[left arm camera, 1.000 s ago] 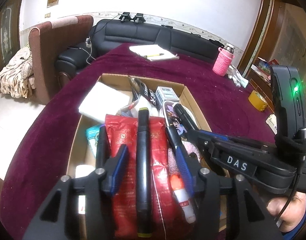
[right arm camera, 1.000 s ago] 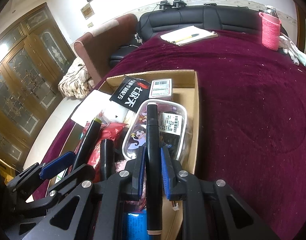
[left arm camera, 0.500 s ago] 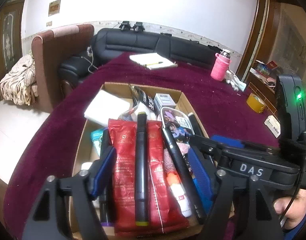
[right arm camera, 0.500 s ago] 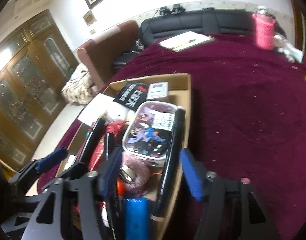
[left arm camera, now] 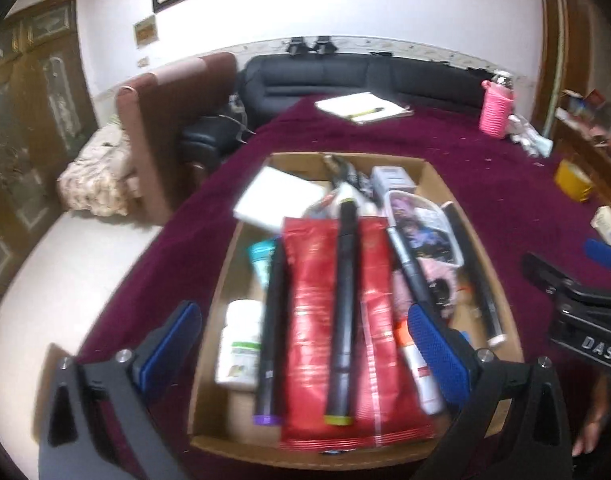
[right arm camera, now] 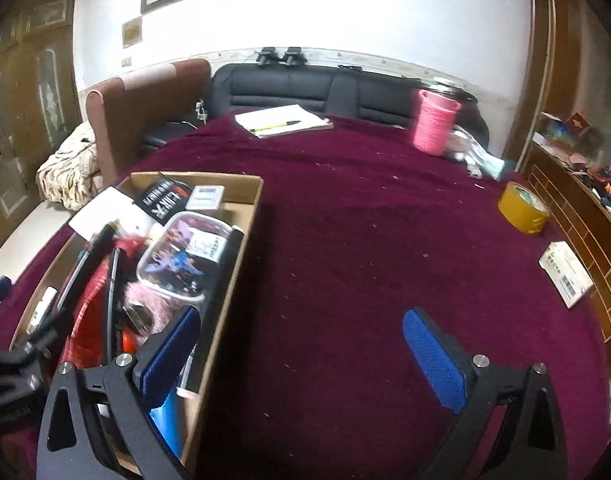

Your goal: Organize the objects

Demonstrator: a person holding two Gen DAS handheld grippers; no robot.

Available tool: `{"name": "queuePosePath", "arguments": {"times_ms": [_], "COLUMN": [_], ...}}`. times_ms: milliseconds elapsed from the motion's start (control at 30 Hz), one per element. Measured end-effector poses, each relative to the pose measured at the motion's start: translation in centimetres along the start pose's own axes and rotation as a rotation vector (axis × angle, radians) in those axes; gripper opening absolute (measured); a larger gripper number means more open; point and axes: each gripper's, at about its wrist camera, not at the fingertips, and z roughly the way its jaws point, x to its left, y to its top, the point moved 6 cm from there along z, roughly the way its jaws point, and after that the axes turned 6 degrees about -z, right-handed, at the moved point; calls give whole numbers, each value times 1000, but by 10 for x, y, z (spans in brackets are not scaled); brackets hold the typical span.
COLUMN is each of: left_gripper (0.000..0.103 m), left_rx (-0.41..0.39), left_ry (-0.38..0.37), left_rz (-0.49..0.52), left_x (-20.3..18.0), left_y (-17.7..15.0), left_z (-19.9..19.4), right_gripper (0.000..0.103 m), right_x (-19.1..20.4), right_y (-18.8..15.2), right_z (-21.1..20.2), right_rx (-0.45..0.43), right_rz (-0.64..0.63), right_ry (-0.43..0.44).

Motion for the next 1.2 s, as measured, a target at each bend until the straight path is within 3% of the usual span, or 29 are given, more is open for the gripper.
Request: {"name": "queuePosePath", "arguments": {"times_ms": [167, 267, 367, 433, 500, 600, 733, 933, 1200], "left_gripper": [103, 103, 103, 103, 103, 103, 103, 103, 103], "left_rx": [-78, -102, -104, -101, -97, -106, -81, -128, -168], "left_ry": [-26, -29, -20, -7, -3, -10, -42, 28, 81], "left_rz": [-5, 0, 11, 14, 23, 47, 24, 35, 41], "left_x": [4, 5, 6, 8, 8, 9, 14, 18, 25], "left_y": [4, 9, 13, 14, 14, 12, 7, 3, 1], "left_z": [-23, -34, -42, -45, -47, -49, -45, -48, -54], "right_gripper": [103, 103, 103, 103, 103, 103, 103, 103, 103], "right_x": [0, 11, 11, 8, 7, 7, 16, 45, 58], "right_y": [-3, 4, 19, 27, 26, 14, 4, -9, -11], "right_z": [-8, -28, -72, -107, -115, -93, -91, -87, -90], "right_rx": [14, 12, -119, -257, -309, -226, -250, -230, -244], "right_rz": [4, -12, -16, -13, -17, -20, -16, -108, -113], "right_ry": [78, 177, 204, 255, 268, 274, 281, 268, 302]}}
